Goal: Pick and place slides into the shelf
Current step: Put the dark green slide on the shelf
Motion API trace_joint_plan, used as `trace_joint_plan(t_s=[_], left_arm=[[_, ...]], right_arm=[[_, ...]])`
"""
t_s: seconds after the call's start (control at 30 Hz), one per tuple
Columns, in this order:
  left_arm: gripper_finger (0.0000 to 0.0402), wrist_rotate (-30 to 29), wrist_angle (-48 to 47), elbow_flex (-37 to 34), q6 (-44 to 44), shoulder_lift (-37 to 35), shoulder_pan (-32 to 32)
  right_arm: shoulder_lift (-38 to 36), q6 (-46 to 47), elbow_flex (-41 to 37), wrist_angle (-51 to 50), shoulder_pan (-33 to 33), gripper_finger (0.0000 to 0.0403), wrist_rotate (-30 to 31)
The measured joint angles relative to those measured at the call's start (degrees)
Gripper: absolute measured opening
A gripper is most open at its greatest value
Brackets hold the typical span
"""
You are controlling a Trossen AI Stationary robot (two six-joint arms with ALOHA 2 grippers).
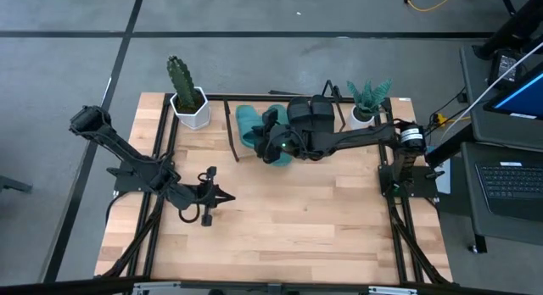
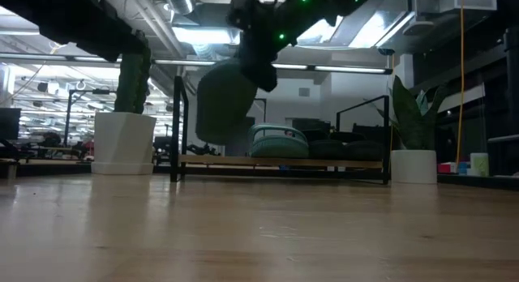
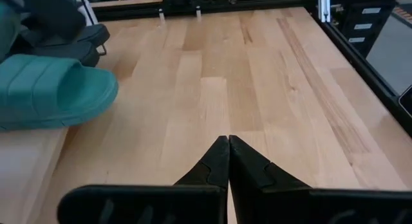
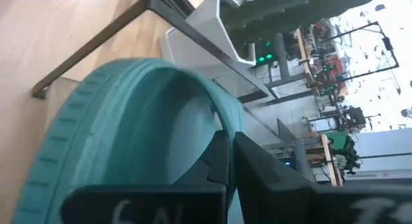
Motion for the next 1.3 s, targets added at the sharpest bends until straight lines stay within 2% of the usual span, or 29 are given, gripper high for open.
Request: trace_joint_plan(t_s=[0.4, 0.83, 1.3], left_arm=[[0.0, 0.06, 0.72, -0.03, 2.09, 0.0, 1.7], [0.0, 0.41, 0.68, -0.03, 2.22, 0.0, 2.96], [0.0, 0.57, 1.11, -0.03, 2.2, 0.0, 2.9]], right_arm=[[4.91, -0.14, 0.02, 1.86, -2.0, 0.0011, 0.01], [5.04, 2.75, 0.02, 1.06, -2.05, 0.0011, -5.59], [5.04, 4.53, 0.02, 3.11, -2.75, 0.0011, -5.58]])
